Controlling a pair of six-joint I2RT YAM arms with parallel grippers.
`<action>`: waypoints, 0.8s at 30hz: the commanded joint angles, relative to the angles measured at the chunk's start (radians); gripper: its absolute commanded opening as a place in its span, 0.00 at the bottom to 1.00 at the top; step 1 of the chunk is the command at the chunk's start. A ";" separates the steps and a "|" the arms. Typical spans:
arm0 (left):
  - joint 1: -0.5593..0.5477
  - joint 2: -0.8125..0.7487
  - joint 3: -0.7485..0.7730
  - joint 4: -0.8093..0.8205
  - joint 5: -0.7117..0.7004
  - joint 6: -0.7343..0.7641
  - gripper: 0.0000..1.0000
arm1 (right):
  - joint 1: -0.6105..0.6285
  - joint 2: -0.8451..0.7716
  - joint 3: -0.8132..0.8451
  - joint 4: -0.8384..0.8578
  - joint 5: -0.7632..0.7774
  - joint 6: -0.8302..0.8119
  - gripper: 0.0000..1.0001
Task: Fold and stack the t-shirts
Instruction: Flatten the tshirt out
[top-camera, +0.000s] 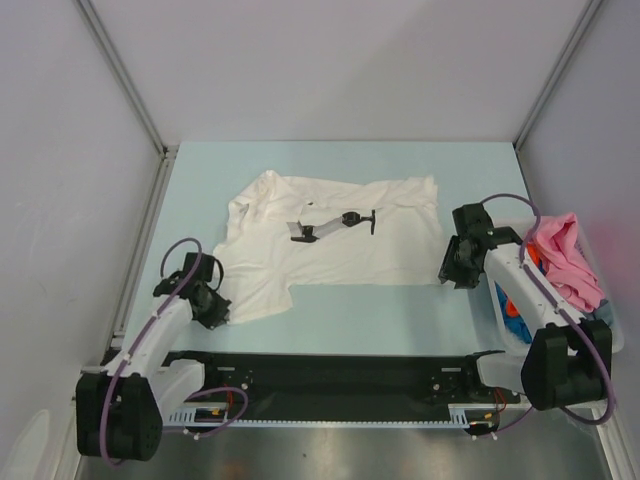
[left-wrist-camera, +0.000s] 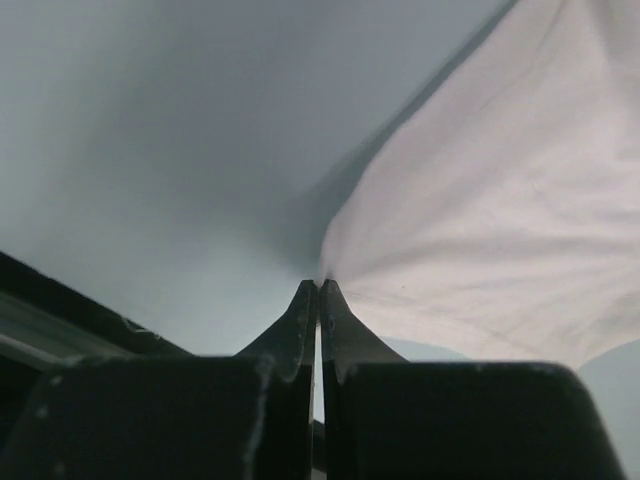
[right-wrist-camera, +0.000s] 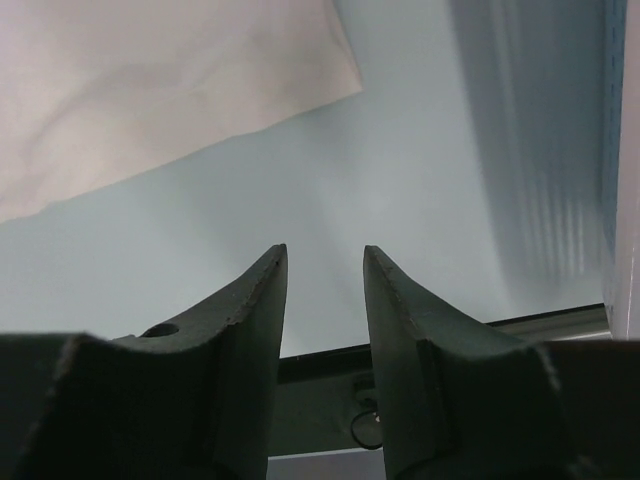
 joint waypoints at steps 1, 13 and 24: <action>0.012 -0.093 0.106 -0.114 -0.097 0.019 0.00 | -0.023 0.044 0.030 0.019 0.020 0.038 0.41; 0.012 -0.152 0.270 -0.243 -0.191 0.042 0.00 | -0.033 0.198 -0.027 0.174 0.040 0.050 0.42; 0.010 -0.149 0.238 -0.214 -0.157 0.058 0.00 | -0.033 0.241 -0.082 0.286 0.052 0.048 0.48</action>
